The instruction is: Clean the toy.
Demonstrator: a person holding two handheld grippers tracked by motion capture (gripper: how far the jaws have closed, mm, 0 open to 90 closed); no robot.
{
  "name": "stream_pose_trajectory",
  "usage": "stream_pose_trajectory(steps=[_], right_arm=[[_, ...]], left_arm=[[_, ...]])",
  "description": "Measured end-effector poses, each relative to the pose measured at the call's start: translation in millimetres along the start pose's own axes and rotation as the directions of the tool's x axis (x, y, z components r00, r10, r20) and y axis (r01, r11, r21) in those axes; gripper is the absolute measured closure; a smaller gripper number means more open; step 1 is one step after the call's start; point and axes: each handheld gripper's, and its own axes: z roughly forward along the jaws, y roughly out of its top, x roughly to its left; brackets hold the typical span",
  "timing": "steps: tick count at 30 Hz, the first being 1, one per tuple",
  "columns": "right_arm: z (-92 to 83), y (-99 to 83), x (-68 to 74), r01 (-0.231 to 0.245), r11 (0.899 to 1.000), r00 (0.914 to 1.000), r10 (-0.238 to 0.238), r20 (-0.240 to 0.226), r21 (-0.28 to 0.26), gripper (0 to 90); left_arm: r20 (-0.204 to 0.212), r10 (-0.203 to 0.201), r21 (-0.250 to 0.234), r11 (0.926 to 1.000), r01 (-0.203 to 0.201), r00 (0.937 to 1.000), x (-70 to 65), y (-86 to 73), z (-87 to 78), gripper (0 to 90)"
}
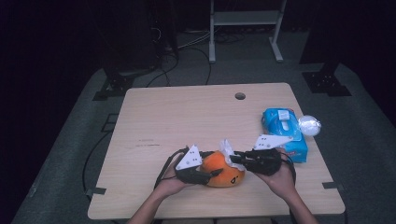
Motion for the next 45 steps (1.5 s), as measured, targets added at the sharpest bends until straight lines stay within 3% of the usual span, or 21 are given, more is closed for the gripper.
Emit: stream_pose_trajectory(steps=[2,4,8,10,14,16,18,21,23,26,30,32,35,38,39,43,45], right_arm=[[6.8,-4.7,0.5,-0.01,1.0,0.9998,0.01,-0.017,0.025,79.4],[11.4,-5.1,6.8,0.013,0.999,0.9993,-0.011,-0.036,0.04,79.5],[12.8,-0.1,16.6,0.068,0.996,0.9977,-0.068,-0.004,0.054,79.4],[11.2,-2.9,12.2,0.045,0.998,0.999,-0.045,0.005,0.052,79.3],[5.1,-15.6,-3.5,-0.006,0.996,0.9984,0.001,0.057,0.087,79.4],[2.4,-19.6,-8.3,-0.026,0.995,0.9969,0.019,0.076,0.093,79.5],[0.6,-19.1,-7.5,-0.034,0.996,0.9966,0.027,0.077,0.079,79.5],[2.3,-12.9,-0.3,-0.022,0.999,0.999,0.02,0.04,0.043,79.5],[6.5,-10.8,5.1,0.0,0.998,0.9993,-0.003,0.037,0.059,79.5],[8.1,-14.7,1.1,-0.019,0.998,0.9995,0.017,0.027,0.062,79.5],[5.1,-23.3,-8.4,-0.05,0.995,0.9976,0.046,0.053,0.086,79.5],[1.5,-22.5,-8.1,-0.053,0.996,0.9971,0.048,0.059,0.073,79.7],[1.1,-14.6,0.8,-0.023,0.998,0.9995,0.022,0.021,0.052,79.7],[6.6,-15.0,4.7,0.001,0.997,0.9996,-0.003,0.029,0.076,79.6],[6.9,-17.5,1.2,-0.014,0.997,0.9996,0.012,0.026,0.081,79.6],[2.6,-25.9,-12.2,-0.052,0.993,0.9954,0.043,0.086,0.109,79.7],[-0.6,-23.1,-11.0,-0.063,0.996,0.996,0.059,0.068,0.07,79.7]], left_arm=[[0.04,-0.071,0.019,0.9974,0.07,0.9967,4.8,0.3,0.1,24.6],[0.05,-0.1,0.025,0.9948,0.099,0.9937,7.2,1.5,-0.9,19.0],[0.045,-0.086,0.052,0.9952,0.083,0.9953,7.9,-2.2,-3.1,29.4],[0.037,-0.081,0.068,0.9946,0.078,0.996,10.3,-4.6,-4.7,32.6],[0.039,-0.137,0.075,0.9881,0.134,0.9897,17.7,-11.3,-8.5,34.5],[0.037,-0.147,0.073,0.9869,0.144,0.9885,19.1,-12.5,-9.3,34.5],[0.041,-0.142,0.074,0.9876,0.139,0.989,17.9,-12.8,-8.4,34.2],[0.04,-0.144,0.072,0.9875,0.141,0.9888,18.0,-13.2,-8.4,33.9],[0.039,-0.147,0.069,0.9871,0.144,0.9883,19.2,-14.7,-9.1,33.7],[0.044,-0.157,0.071,0.9856,0.153,0.9867,21.8,-16.3,-10.4,33.7],[0.037,-0.163,0.079,0.984,0.16,0.9859,23.3,-17.1,-10.8,33.7],[0.037,-0.155,0.082,0.9851,0.151,0.9873,23.5,-17.3,-11.1,33.8],[0.038,-0.159,0.078,0.9848,0.155,0.9866,24.5,-18.2,-11.4,33.7],[0.041,-0.164,0.082,0.9836,0.16,0.9856,26.3,-17.4,-13.9,33.1],[0.038,-0.167,0.084,0.983,0.164,0.9852,26.7,-16.8,-14.7,32.6],[0.036,-0.169,0.086,0.9824,0.166,0.9849,26.5,-16.9,-15.4,32.4],[0.035,-0.157,0.085,0.9845,0.153,0.987,23.4,-15.2,-13.8,32.4]])
